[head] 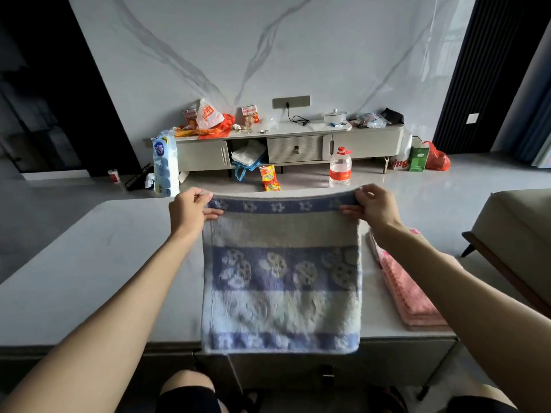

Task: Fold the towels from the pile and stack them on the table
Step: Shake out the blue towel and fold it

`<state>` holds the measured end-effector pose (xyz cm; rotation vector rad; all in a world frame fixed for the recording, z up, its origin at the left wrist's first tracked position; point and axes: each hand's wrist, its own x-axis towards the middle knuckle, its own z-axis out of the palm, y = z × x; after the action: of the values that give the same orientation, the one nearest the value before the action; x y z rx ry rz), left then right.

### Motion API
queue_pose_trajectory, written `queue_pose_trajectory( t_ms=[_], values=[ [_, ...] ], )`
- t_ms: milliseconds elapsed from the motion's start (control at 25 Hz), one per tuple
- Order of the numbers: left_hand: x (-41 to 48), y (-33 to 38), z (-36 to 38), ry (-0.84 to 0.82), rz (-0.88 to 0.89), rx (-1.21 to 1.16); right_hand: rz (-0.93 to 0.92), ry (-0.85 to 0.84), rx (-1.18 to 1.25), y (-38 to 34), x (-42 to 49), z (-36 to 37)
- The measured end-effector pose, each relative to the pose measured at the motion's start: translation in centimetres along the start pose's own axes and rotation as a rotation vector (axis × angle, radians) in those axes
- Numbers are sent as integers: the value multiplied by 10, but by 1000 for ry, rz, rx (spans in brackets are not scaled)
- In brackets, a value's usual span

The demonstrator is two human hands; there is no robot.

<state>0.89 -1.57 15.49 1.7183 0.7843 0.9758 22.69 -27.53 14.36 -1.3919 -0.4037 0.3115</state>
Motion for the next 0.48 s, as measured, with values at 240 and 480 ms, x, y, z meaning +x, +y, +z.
queue_pose_trajectory(
  t_ms=[240, 480],
  values=[
    [-9, 12, -10, 67, 281, -91, -212, -43, 111, -12, 4, -5],
    [-81, -70, -40, -116, 323, 272, -207, -169, -390, 52, -49, -55]
  ],
)
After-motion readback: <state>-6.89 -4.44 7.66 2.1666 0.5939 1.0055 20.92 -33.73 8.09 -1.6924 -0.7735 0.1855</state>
